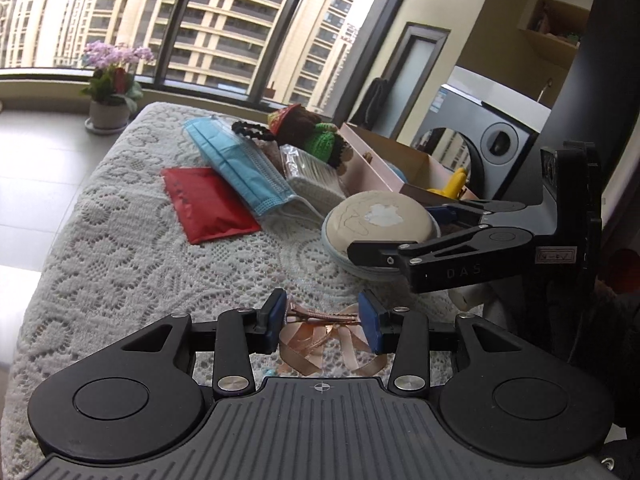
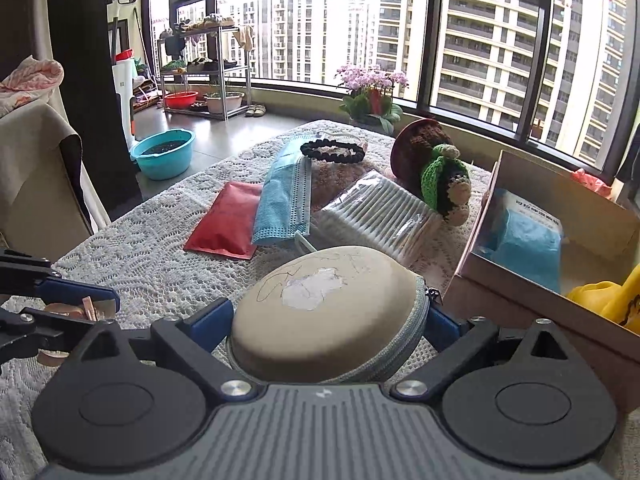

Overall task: Organize soft objects
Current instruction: 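Release the ribbon bow into the pink box with the left gripper while the right places the beige case in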

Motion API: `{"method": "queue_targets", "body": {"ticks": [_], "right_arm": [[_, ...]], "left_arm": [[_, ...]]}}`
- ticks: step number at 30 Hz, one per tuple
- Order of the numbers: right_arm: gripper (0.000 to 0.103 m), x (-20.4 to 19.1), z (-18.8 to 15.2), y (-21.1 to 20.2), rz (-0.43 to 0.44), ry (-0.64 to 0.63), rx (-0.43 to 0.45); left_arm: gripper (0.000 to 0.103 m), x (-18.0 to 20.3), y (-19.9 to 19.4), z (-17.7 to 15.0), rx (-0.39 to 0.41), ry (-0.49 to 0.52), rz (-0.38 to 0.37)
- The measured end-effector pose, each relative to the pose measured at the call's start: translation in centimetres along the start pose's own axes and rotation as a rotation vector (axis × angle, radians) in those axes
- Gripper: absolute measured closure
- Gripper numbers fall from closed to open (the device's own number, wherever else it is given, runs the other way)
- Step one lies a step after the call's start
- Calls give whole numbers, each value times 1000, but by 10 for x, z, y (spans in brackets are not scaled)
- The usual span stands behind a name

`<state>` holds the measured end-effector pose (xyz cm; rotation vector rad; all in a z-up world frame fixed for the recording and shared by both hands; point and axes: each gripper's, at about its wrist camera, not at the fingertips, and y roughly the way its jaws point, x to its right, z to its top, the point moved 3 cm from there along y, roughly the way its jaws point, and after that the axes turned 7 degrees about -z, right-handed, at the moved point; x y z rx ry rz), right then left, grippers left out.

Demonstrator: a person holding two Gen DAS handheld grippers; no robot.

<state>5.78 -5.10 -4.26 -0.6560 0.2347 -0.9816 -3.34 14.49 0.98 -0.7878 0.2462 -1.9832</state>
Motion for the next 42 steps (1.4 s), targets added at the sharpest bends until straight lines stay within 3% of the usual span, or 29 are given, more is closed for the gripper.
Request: {"method": "queue_targets", "body": {"ticks": [4, 8, 12, 16, 19, 22, 27, 33, 38, 42], "right_arm": [[5, 7, -19, -52, -54, -36, 83], [5, 29, -47, -102, -112, 10, 121], [5, 53, -78, -130, -219, 70, 126], [5, 73, -97, -142, -264, 138, 130], [5, 81, -102, -147, -272, 171, 146], [5, 84, -105, -148, -280, 179, 162], [5, 94, -112, -146, -291, 213, 146], [5, 115, -104, -144, -286, 283, 152], [5, 138, -48, -144, -268, 264, 254], [5, 168, 19, -106, -279, 261, 233]], "left_arm": [[59, 28, 13, 0, -43, 60, -80], [59, 52, 29, 16, -49, 84, -156], [59, 77, 56, 59, -21, 134, -184], [59, 104, 100, 116, 17, 203, -193], [55, 116, 134, 151, 69, 171, -214], [54, 118, 169, 166, 54, 110, -198], [54, 99, 185, 149, 65, 66, -120], [54, 50, 142, 93, 63, -23, -105], [54, 27, 104, 50, 51, -27, -92], [54, 8, 88, 34, 90, -50, -95]]}}
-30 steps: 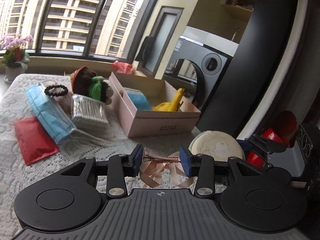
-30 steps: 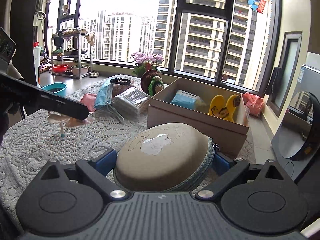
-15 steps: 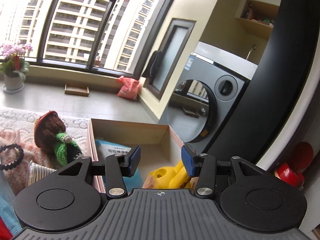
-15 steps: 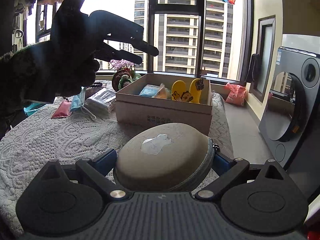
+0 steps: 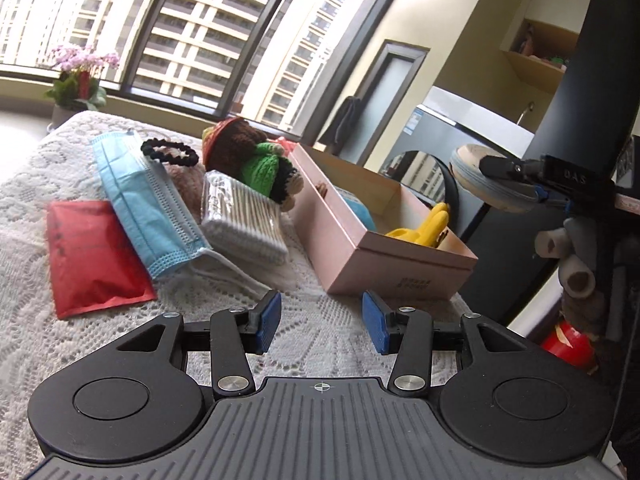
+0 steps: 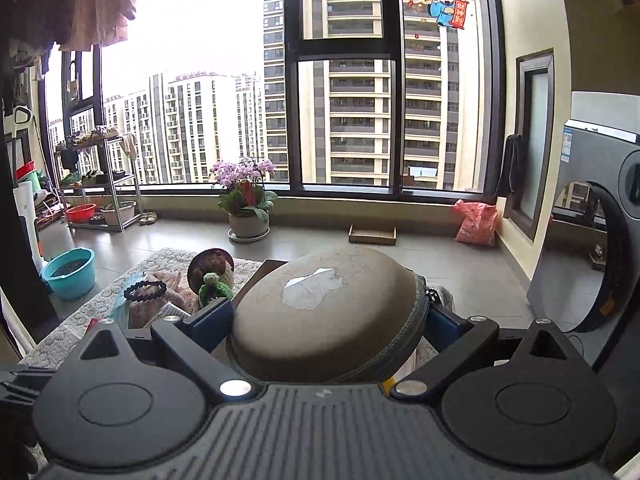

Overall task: Organize soft objects
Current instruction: 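Release the ribbon bow into the pink box with the left gripper while the right places the beige case in, then grasp the crochet doll by its red hat with the right gripper and lift it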

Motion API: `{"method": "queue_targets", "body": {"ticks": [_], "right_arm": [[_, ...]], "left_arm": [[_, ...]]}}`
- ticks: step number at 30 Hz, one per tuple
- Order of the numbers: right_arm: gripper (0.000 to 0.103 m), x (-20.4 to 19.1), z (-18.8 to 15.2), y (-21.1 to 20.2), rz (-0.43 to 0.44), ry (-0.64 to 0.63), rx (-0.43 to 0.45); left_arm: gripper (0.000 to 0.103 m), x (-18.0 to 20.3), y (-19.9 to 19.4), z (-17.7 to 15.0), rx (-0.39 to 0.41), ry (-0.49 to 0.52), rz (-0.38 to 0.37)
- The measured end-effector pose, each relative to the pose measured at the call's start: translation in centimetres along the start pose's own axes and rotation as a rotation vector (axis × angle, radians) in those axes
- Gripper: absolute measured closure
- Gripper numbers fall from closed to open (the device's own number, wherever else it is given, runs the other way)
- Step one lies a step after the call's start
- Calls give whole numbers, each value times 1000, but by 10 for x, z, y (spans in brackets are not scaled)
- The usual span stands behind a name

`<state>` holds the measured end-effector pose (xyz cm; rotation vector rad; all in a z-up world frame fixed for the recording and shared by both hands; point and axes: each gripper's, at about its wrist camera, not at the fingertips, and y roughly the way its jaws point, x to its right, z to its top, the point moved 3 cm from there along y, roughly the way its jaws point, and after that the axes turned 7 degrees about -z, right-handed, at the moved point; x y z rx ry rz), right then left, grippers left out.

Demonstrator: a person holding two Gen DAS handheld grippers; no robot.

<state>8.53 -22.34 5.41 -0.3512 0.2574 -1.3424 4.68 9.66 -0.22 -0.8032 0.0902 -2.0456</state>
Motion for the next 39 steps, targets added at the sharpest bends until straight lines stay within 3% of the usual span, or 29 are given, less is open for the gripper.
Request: {"method": "queue_targets", "body": {"ticks": [4, 8, 10, 15, 21, 27, 31, 32, 35, 37, 39], "right_arm": [[3, -2, 40, 66, -18, -3, -28], [3, -4, 34, 121, -29, -21, -207], [3, -5, 23, 127, -36, -10, -278], [3, -17, 20, 108, -107, -49, -268], [3, -100, 40, 118, -69, -169, -235], [4, -197, 50, 179, -33, -330, -255], [5, -229, 52, 233, -143, -429, -282], [7, -231, 50, 246, -159, -438, -314], [37, -235, 44, 265, -113, -410, -421], [38, -237, 36, 259, -50, -390, -466], [39, -243, 26, 238, -31, -466, -426]], "left_arm": [[54, -17, -7, -6, 57, -63, -17], [54, -24, -12, -6, 80, -103, -47], [54, -24, -11, -6, 86, -115, -50], [54, -22, -19, -6, 142, -99, -13], [54, -24, -36, -5, 247, -88, 161], [54, -45, -45, -3, 267, -188, 206], [54, -57, -53, -4, 299, -254, 207], [54, -59, -56, -4, 309, -267, 209], [54, -64, -64, -6, 335, -301, 209], [54, -65, -68, -6, 345, -312, 204], [54, -65, -68, -5, 344, -314, 200]]}}
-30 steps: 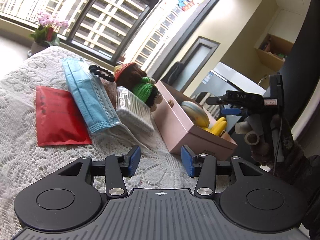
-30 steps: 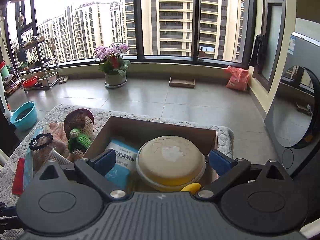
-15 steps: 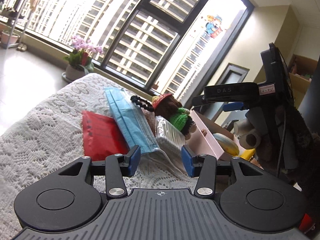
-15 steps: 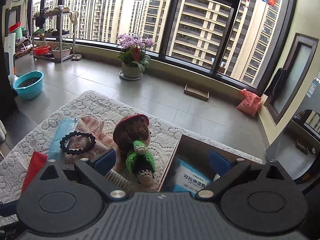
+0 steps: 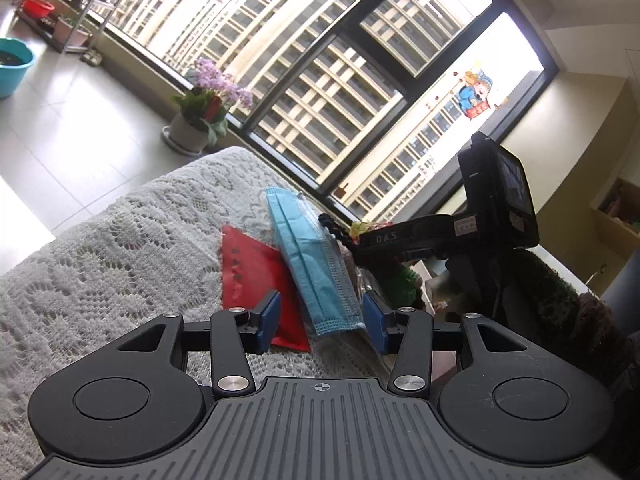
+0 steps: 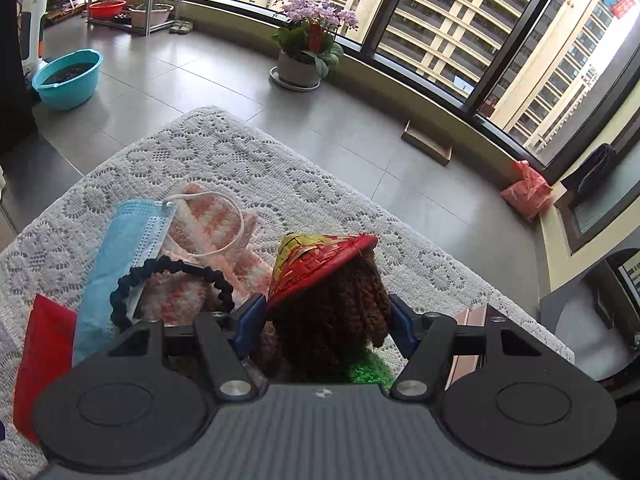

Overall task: Organize soft objects
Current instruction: 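Grasp the crochet doll by its red hat with the right gripper and lift it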

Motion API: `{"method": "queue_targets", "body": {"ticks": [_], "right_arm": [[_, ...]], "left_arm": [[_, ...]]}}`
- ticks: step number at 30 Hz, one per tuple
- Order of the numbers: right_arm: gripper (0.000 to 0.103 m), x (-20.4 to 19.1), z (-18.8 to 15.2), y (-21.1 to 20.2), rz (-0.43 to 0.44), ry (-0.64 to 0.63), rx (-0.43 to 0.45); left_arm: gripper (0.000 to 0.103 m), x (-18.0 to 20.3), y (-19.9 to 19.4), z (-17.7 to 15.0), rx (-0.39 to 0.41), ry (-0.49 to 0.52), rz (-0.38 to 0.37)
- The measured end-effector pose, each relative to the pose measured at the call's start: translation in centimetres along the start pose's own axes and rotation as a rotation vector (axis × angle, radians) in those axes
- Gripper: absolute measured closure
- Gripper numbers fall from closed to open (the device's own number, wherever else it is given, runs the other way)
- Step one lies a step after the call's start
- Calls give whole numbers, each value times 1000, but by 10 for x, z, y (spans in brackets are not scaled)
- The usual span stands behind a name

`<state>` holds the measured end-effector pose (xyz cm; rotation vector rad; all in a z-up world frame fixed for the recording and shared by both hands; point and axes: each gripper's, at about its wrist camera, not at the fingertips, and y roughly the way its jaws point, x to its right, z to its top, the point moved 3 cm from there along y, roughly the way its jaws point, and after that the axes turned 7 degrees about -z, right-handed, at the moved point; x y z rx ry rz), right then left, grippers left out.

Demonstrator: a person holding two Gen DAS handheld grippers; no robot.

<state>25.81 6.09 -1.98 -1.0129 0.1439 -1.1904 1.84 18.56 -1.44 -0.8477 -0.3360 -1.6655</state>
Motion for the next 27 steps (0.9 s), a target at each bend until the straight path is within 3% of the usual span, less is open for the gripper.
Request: {"method": "queue_targets", "body": {"ticks": [8, 16, 22, 26, 27], "right_arm": [[40, -39, -77, -87, 72, -173, 44], [43, -12, -180, -142, 84, -75, 67], [43, 15, -243, -158, 72, 6, 80], [20, 29, -269, -170, 127, 75, 152], [19, 30, -275, -175, 140, 93, 175]], "left_arm": [[54, 8, 5, -3, -17, 41, 9], [54, 29, 20, -4, -102, 170, 35], [54, 57, 42, 34, -120, 303, 67], [54, 60, 82, 59, -203, 309, 102], [54, 59, 94, 62, -225, 294, 111]]}}
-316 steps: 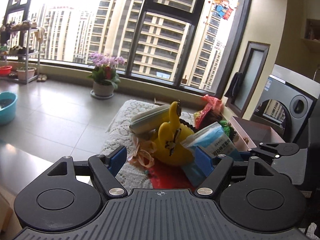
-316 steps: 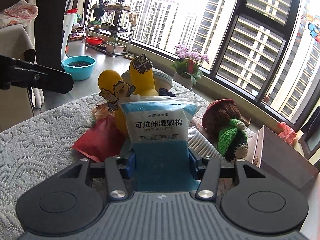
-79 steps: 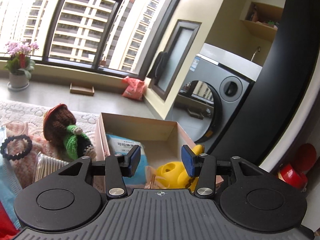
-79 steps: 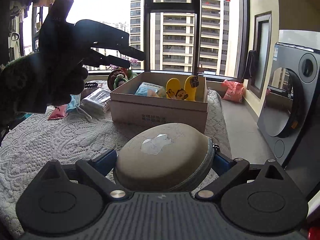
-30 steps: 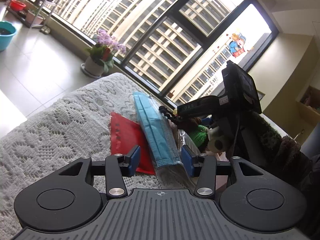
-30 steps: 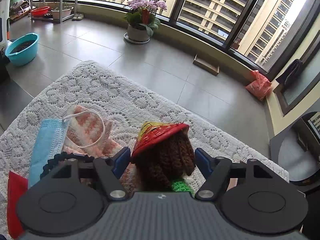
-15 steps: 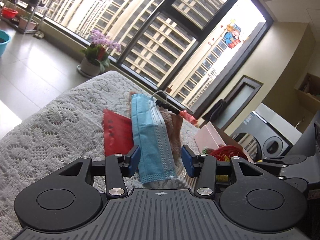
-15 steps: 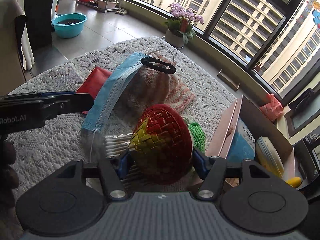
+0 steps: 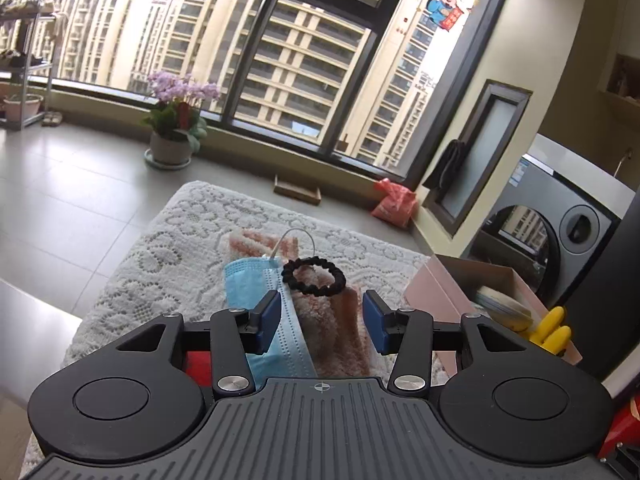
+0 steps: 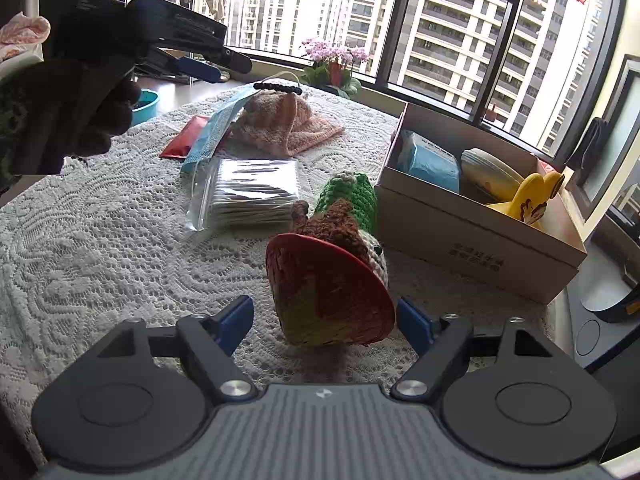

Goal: Organize soft objects

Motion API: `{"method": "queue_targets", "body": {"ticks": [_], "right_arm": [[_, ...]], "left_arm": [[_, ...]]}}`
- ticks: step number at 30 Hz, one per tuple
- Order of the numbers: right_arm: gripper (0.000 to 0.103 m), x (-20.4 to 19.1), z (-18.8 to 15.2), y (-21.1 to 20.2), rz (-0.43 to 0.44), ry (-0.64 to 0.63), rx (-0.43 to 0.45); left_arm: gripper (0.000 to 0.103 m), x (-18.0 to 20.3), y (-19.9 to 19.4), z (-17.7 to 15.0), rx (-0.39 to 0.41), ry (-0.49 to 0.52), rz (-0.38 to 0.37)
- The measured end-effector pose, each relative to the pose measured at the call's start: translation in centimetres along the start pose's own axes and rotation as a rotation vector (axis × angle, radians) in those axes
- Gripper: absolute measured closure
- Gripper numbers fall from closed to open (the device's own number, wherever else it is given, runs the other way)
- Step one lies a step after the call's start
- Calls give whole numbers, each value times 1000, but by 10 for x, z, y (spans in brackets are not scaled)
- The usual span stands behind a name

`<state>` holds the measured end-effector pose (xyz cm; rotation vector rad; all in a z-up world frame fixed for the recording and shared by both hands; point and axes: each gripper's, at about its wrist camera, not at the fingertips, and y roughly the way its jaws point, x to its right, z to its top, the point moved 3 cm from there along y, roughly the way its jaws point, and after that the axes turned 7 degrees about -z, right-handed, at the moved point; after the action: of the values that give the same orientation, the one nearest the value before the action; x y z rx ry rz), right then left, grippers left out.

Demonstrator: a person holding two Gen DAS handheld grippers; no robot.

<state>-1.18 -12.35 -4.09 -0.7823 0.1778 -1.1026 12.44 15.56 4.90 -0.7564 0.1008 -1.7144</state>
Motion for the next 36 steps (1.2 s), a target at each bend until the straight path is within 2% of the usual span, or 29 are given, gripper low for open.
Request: {"method": "queue_targets", "body": {"ticks": [4, 6, 9, 12, 14, 16, 18, 22, 26, 30, 33, 36], "right_arm": [[19, 10, -12, -22, 46, 70, 97], [18, 21, -8, -29, 55, 110, 148], [12, 45, 8, -24, 70, 193, 185], [12, 68, 25, 4, 97, 287, 151], [12, 77, 38, 36, 124, 344, 100], [11, 82, 50, 58, 137, 376, 74], [11, 82, 61, 74, 162, 388, 63], [11, 75, 73, 89, 114, 353, 71], [11, 73, 62, 79, 127, 351, 69], [11, 77, 43, 65, 101, 369, 71], [11, 74, 23, 50, 61, 367, 66], [11, 73, 7, 38, 5, 361, 82]], "left_arm": [[54, -11, 40, 11, -63, -84, 27], [54, -13, 56, 13, -80, -83, 56], [60, -13, 74, 13, -93, -52, 104], [66, -12, 74, 9, -94, -4, 87], [78, -10, 68, 5, -97, 40, 63], [85, -10, 58, 0, -94, 78, 51], [87, -11, 47, -8, -91, 126, 47], [87, -13, 31, -20, -94, 164, 1], [86, -12, 29, -18, -52, 175, 6], [85, -14, 46, 1, -40, 131, 32], [84, -13, 69, 9, -107, 132, 40], [84, -9, 85, 6, -174, 185, 74]]}}
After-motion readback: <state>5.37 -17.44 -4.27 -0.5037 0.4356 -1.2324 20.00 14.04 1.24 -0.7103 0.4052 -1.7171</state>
